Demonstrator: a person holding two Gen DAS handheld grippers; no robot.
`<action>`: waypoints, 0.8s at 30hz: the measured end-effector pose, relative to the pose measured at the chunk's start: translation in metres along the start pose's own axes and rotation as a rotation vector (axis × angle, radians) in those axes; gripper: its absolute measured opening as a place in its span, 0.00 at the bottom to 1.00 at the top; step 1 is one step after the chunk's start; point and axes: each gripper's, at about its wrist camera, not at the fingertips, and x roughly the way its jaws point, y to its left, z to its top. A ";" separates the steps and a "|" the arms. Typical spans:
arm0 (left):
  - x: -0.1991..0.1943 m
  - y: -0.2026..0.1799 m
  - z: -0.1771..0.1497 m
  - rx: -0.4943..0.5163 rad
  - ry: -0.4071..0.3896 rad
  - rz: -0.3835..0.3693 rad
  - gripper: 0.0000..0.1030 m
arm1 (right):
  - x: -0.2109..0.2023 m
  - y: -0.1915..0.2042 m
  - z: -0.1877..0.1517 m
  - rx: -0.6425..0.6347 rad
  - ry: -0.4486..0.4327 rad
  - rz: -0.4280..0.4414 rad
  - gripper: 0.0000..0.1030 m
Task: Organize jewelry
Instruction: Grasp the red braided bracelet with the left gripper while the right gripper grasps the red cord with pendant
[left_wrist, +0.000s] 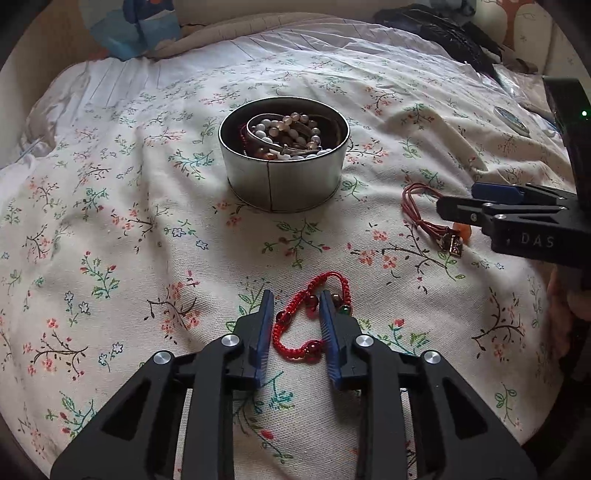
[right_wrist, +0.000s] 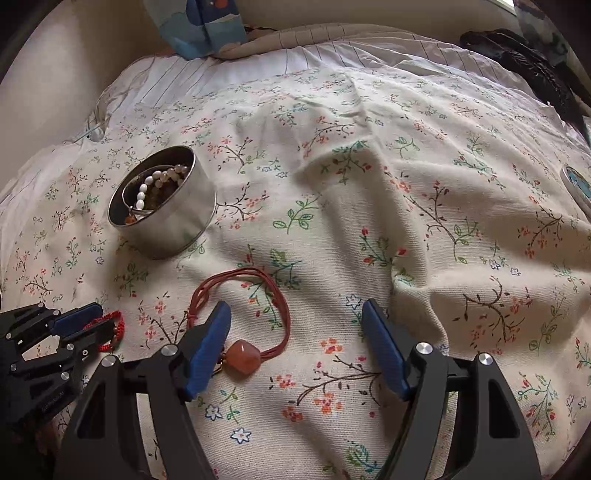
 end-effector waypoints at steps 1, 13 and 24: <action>0.001 -0.001 0.000 0.008 0.003 -0.005 0.28 | 0.002 0.002 -0.001 -0.007 0.011 0.026 0.69; 0.002 0.008 -0.004 0.006 0.011 -0.061 0.09 | 0.009 0.008 -0.002 -0.026 0.030 0.034 0.67; -0.018 0.015 -0.002 -0.046 -0.078 -0.112 0.39 | 0.008 0.009 -0.004 -0.035 0.038 0.062 0.19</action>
